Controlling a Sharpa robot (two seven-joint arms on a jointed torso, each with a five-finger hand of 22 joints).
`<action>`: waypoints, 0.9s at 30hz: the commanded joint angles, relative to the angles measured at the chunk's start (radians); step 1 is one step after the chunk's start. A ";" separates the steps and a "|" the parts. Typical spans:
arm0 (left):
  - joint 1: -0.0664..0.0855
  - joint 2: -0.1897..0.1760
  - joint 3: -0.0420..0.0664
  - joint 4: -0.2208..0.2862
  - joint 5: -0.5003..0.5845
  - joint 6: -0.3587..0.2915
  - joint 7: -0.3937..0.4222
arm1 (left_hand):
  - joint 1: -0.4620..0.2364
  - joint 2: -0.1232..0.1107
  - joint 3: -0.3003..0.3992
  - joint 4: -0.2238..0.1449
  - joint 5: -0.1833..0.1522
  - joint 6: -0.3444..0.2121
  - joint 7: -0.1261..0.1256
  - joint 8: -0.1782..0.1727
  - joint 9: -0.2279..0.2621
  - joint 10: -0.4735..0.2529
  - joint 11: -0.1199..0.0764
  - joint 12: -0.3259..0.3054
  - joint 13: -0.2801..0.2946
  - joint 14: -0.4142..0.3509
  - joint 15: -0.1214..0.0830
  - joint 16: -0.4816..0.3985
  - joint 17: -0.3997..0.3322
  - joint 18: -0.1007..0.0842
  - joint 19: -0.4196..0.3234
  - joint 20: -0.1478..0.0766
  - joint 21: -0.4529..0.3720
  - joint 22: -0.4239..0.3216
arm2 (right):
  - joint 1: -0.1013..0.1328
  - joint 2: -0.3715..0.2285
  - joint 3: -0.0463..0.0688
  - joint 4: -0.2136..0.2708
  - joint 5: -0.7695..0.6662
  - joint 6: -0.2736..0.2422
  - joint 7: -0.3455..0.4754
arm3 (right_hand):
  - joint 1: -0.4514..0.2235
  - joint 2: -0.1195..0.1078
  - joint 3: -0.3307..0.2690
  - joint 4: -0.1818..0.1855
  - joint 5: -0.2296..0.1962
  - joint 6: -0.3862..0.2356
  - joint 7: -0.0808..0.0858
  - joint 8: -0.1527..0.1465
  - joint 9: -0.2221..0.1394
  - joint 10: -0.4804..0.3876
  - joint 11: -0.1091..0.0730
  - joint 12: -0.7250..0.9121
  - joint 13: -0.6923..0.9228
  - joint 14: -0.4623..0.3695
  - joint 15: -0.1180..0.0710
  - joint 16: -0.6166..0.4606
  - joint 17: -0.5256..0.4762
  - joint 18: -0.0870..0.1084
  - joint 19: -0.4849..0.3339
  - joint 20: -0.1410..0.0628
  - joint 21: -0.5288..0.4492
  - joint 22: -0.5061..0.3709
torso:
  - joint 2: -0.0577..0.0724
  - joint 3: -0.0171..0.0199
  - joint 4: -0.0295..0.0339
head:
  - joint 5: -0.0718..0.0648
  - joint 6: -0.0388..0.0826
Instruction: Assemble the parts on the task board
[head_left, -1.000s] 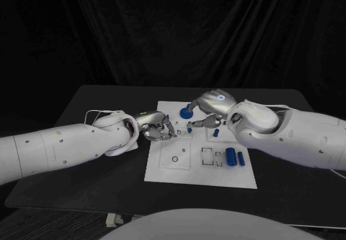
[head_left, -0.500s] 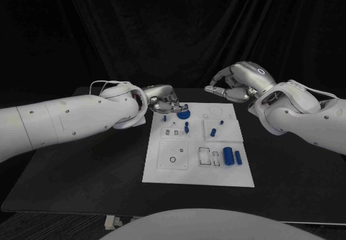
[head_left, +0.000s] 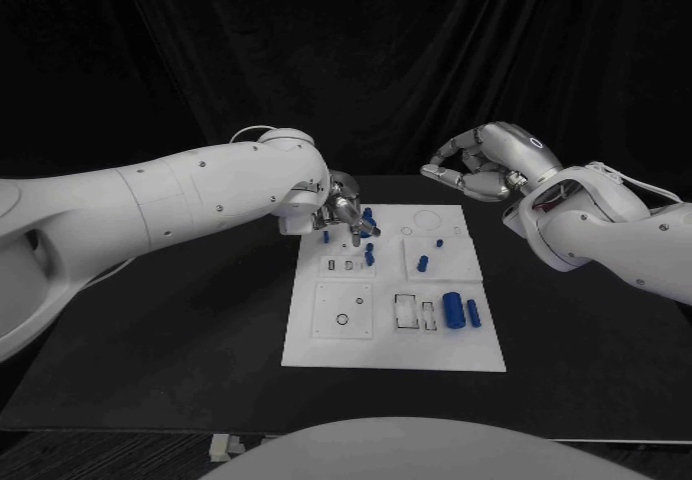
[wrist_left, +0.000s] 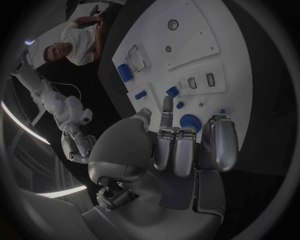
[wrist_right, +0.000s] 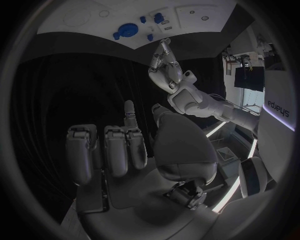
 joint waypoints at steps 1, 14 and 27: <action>0.004 0.033 0.001 -0.045 0.085 0.138 -0.165 | -0.016 0.002 -0.013 -0.002 -0.002 0.011 -0.009 0.007 0.012 0.104 -0.009 0.003 0.263 0.104 -0.011 0.003 0.263 -0.009 0.023 -0.003 0.035 0.191 | -0.010 -0.002 0.000 -0.002 0.023 -0.001 0.019 | -0.012 0.000 -0.004 0.002 0.004 -0.010 0.001 -0.006 -0.001 0.104 0.006 0.003 0.263 0.104 0.007 0.001 0.259 -0.012 0.096 0.006 -0.001 0.257 | 0.000 0.0056 -0.0034 | 0.003 0.000; 0.003 0.112 0.001 -0.133 0.094 0.143 -0.232 | -0.020 0.012 -0.035 -0.007 0.011 -0.002 -0.009 -0.023 0.021 0.104 -0.014 0.003 0.263 0.104 -0.020 0.003 0.263 -0.017 0.051 -0.014 0.070 0.201 | -0.039 -0.004 0.000 -0.010 0.024 0.027 0.019 | -0.014 0.001 -0.005 0.002 0.005 -0.012 0.001 -0.006 -0.002 0.104 0.007 0.003 0.263 0.104 0.007 0.001 0.259 -0.011 0.095 0.007 -0.002 0.257 | -0.001 0.0096 -0.0079 | 0.017 0.000; -0.022 0.152 0.001 -0.195 0.094 0.056 -0.204 | 0.026 0.017 -0.027 -0.019 0.080 -0.043 0.009 -0.076 0.008 0.104 0.001 0.003 0.263 0.104 -0.008 0.003 0.263 -0.015 0.049 -0.005 0.053 0.198 | -0.048 0.008 0.000 -0.018 0.024 0.056 0.009 | -0.019 0.001 -0.007 0.002 0.004 -0.016 0.002 -0.005 -0.002 0.104 0.008 0.003 0.263 0.104 0.008 0.001 0.259 -0.010 0.094 0.008 -0.005 0.255 | -0.001 0.0067 -0.0046 | 0.014 0.000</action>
